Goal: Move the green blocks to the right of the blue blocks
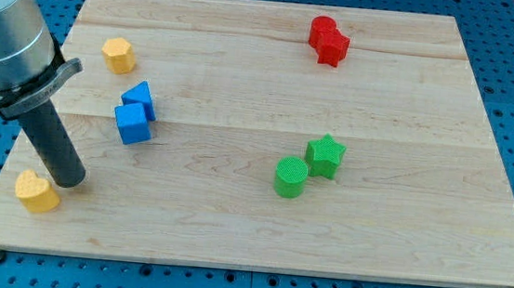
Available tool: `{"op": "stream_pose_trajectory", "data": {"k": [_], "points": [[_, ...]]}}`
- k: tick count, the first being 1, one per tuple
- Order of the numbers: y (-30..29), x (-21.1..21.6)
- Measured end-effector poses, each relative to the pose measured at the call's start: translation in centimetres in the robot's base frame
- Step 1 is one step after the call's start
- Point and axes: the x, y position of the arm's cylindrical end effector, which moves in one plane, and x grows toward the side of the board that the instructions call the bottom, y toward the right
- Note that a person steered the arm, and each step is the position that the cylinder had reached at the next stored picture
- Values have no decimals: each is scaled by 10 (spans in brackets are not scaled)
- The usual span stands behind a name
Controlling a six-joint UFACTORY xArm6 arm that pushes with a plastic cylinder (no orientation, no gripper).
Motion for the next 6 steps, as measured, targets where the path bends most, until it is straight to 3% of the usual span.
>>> {"op": "stream_pose_trajectory", "data": {"k": [6], "points": [[40,1]]}}
